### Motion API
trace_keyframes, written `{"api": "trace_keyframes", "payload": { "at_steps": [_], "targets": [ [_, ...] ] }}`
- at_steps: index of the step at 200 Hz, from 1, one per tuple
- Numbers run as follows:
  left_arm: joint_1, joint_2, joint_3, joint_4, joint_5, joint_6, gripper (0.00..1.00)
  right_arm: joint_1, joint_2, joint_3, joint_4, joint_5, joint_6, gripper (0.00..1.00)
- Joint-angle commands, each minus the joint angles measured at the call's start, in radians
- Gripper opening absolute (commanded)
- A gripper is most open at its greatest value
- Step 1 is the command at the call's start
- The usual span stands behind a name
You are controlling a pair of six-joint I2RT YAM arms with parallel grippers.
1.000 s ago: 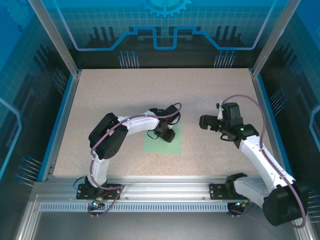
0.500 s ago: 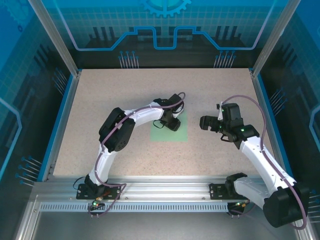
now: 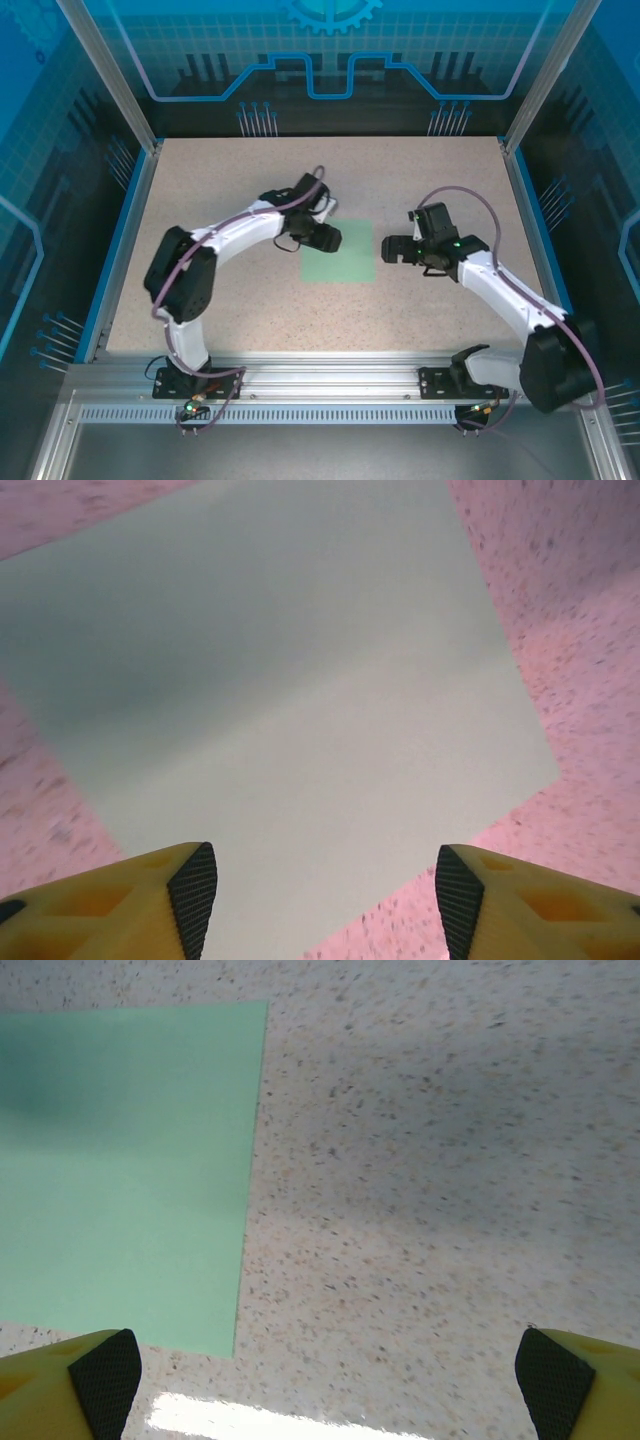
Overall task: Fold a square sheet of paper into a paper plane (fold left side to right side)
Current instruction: Move the square sheet of paper to the center of the table.
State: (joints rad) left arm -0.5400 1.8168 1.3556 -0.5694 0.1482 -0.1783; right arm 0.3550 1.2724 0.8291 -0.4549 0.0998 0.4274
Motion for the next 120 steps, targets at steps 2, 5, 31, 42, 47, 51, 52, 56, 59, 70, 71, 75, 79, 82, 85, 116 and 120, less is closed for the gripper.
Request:
{"api": "trace_keyframes", "payload": {
  "at_steps": [2,5,31,42,47,51,52,56,59,70,71,75,79,82,85,116,120],
  "targets": [
    [0.051,-0.065,-0.119,0.064,0.158,-0.115,0.63,0.035,0.101,0.091,0.061,0.014,0.017,1.00],
    [0.054,-0.073,-0.132,0.071,0.169,-0.124,0.63,0.038,0.117,0.099,0.066,0.014,0.017,1.00],
    [0.077,-0.084,-0.218,0.138,0.275,-0.200,0.62,0.065,0.260,0.190,0.096,0.010,0.013,1.00],
    [0.077,-0.073,-0.234,0.160,0.303,-0.220,0.60,0.074,0.335,0.243,0.093,0.008,0.012,1.00],
    [0.077,-0.063,-0.237,0.165,0.308,-0.228,0.59,0.077,0.366,0.266,0.093,0.004,0.013,1.00],
    [0.077,-0.055,-0.239,0.170,0.311,-0.233,0.58,0.080,0.389,0.285,0.091,0.003,0.011,1.00],
    [0.077,-0.053,-0.239,0.171,0.312,-0.234,0.58,0.081,0.393,0.291,0.090,0.003,0.012,1.00],
    [0.077,-0.046,-0.239,0.173,0.313,-0.239,0.57,0.084,0.420,0.310,0.086,0.002,0.013,1.00],
    [0.077,-0.042,-0.239,0.172,0.313,-0.240,0.57,0.086,0.438,0.324,0.085,0.003,0.013,1.00],
    [0.077,-0.021,-0.236,0.172,0.312,-0.244,0.55,0.095,0.502,0.377,0.081,0.007,0.011,1.00],
    [0.078,-0.018,-0.236,0.172,0.312,-0.244,0.55,0.096,0.504,0.381,0.080,0.007,0.010,1.00],
    [0.077,-0.012,-0.235,0.171,0.309,-0.244,0.55,0.097,0.527,0.399,0.076,0.009,0.010,1.00],
    [0.077,-0.005,-0.234,0.171,0.309,-0.245,0.54,0.100,0.547,0.418,0.071,0.009,0.008,1.00],
    [0.077,0.000,-0.233,0.172,0.309,-0.245,0.54,0.102,0.561,0.430,0.071,0.010,0.007,1.00],
    [0.077,0.005,-0.233,0.172,0.310,-0.247,0.54,0.102,0.577,0.443,0.068,0.011,0.007,1.00],
    [0.077,0.046,-0.220,0.158,0.303,-0.242,0.52,0.114,0.687,0.543,0.039,0.001,0.003,1.00],
    [0.078,0.050,-0.219,0.155,0.298,-0.242,0.52,0.115,0.698,0.551,0.037,0.001,0.002,1.00]
  ]
}}
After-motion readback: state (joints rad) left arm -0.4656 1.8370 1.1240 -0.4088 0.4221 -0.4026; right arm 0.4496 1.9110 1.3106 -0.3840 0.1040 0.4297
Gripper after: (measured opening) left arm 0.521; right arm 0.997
